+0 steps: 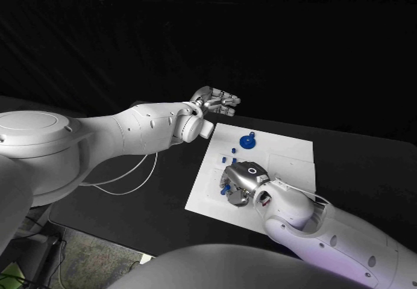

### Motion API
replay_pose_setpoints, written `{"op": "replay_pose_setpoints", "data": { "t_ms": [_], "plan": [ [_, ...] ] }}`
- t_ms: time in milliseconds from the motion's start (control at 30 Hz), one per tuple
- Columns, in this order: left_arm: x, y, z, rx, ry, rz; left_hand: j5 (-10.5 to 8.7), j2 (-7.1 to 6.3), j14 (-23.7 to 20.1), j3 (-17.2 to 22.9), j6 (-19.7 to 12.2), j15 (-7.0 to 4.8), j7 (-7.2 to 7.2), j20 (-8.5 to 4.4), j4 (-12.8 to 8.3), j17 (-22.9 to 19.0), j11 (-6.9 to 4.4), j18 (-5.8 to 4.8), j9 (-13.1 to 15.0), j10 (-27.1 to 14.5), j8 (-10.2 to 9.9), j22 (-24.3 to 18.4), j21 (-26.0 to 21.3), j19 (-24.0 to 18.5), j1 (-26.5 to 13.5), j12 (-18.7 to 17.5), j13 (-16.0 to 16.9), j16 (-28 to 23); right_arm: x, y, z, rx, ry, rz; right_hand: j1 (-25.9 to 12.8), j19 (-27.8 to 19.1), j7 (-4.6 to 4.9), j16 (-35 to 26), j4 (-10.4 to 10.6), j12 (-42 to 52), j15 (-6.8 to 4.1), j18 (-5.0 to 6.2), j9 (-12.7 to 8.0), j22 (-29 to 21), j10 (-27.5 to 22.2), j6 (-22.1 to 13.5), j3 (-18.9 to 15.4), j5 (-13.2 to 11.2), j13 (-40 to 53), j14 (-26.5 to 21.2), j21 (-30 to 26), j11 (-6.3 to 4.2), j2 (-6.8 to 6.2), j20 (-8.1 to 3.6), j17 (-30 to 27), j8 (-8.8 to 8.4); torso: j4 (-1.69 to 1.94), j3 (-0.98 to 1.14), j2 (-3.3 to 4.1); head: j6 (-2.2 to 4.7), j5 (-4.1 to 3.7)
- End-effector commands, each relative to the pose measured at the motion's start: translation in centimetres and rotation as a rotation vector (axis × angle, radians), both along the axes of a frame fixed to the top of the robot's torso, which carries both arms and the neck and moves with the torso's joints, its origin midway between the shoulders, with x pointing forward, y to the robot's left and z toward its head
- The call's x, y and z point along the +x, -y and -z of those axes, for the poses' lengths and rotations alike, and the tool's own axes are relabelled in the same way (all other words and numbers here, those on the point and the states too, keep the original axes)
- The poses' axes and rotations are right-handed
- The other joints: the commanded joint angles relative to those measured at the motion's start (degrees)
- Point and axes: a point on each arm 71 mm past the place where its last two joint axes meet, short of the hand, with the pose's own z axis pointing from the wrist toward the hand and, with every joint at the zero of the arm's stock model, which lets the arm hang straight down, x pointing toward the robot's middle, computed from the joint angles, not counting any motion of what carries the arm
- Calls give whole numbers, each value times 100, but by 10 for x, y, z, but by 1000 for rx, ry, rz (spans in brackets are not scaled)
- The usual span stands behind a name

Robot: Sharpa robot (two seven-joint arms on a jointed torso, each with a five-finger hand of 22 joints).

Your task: Assemble the parts on the task board

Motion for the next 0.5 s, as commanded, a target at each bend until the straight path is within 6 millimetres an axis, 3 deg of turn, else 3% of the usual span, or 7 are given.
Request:
{"op": "replay_pose_setpoints", "data": {
  "t_ms": [33, 367, 500],
  "plan": [
    [0, 3, 0, -8, 2, 13, -2, 53, -48, -11, -42, -6, -5, 39, 33, 0, -7, -59, 8, -27, 34, -5, 38, 17, 14, -6, -4, -21, -2, -1, 5, -29, -6, -12, 43, 194, -1, -33, 11, 42, 4, 79, -10, 7, 440, 33, 27, 15, 52, 37, -26, -122, 96, -38, 6, 4, 2, 4, 1, 0, 3],
    [0, 5, 0, -6, -1, 17, -2, 53, -48, -11, -42, -6, -5, 39, 33, 0, -7, -59, 8, -27, 34, -5, 38, 17, 14, -6, -4, -21, -10, -9, 13, -25, -24, -45, 32, 195, 6, -48, 10, 38, 10, 79, -19, 9, 406, 12, 29, 15, 46, 32, -45, -112, 92, -34, -1, 1, -1, -1, -2, 0, -15],
    [0, 5, 0, -3, -4, 17, -2, 56, -46, -17, -42, -5, -6, 40, 42, 0, -7, -59, 8, -24, 35, -18, 43, 19, 4, -5, -4, -20, -11, -10, 14, -14, -27, -47, 24, 201, 51, -50, 4, 23, 48, 80, -46, 13, 247, -117, 48, 13, 28, 44, -52, -64, 71, -11, -8, -13, 0, -1, -4, 0, -10]
  ]
}}
